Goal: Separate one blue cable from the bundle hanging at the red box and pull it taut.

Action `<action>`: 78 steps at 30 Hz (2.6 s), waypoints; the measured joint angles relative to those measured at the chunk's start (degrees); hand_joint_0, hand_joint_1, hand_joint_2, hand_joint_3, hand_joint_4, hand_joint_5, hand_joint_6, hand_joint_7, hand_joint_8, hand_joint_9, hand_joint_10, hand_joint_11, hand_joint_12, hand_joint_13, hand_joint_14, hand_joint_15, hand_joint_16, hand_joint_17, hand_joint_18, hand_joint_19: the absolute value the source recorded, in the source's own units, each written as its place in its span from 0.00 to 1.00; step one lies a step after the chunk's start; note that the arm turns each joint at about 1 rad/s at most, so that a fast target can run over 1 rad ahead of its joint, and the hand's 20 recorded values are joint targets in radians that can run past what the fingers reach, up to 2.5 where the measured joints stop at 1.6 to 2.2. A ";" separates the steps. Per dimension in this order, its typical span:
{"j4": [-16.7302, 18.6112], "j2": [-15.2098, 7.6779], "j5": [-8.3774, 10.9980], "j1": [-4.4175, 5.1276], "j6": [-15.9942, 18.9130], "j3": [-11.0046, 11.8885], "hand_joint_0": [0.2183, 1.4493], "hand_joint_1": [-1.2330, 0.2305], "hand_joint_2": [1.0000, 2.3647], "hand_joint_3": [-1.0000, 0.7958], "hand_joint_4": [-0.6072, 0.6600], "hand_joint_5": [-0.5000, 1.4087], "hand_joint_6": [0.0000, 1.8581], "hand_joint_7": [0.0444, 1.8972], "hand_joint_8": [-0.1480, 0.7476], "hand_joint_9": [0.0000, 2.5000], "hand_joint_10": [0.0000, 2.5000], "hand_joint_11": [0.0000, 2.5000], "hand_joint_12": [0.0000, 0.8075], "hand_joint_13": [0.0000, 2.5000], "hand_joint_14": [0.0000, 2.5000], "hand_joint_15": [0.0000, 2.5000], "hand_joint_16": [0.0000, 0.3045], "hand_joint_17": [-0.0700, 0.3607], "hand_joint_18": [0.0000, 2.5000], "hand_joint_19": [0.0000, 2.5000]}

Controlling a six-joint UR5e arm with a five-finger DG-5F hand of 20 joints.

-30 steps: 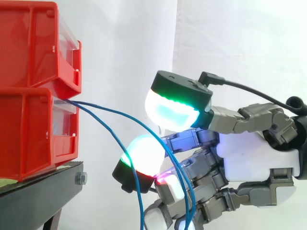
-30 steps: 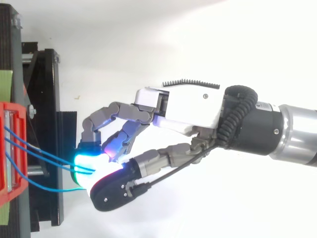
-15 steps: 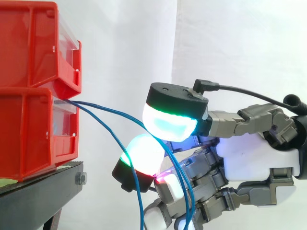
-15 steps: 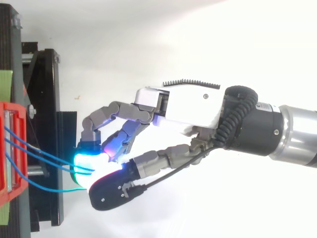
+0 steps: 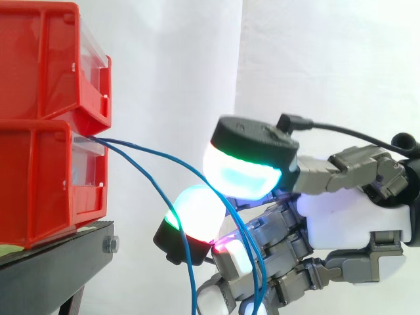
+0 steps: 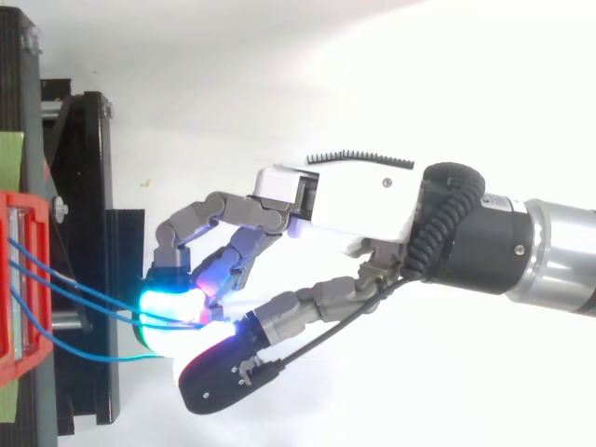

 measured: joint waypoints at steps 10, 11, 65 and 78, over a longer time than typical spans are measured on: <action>-0.06 0.00 0.00 0.00 0.00 -0.01 0.31 0.48 0.02 0.47 0.60 0.16 0.47 0.60 0.58 0.43 0.01 0.36 0.50 0.36 0.01 0.23 0.16 0.42 0.36 0.29; -0.06 0.00 -0.01 0.00 0.00 -0.01 0.31 0.48 0.02 0.47 0.60 0.16 0.47 0.60 0.58 0.43 0.01 0.36 0.50 0.36 0.01 0.23 0.16 0.42 0.37 0.29; -0.36 0.00 0.25 -0.01 0.00 -0.10 0.39 0.30 0.02 0.47 0.54 0.16 0.45 0.54 0.54 0.40 0.01 0.37 0.49 0.35 0.01 0.23 0.16 0.41 0.36 0.27; -0.31 0.00 0.26 0.00 0.00 -0.10 0.43 0.27 0.00 0.28 0.57 0.16 0.45 0.55 0.52 0.40 0.01 0.36 0.48 0.33 0.01 0.22 0.15 0.40 0.35 0.26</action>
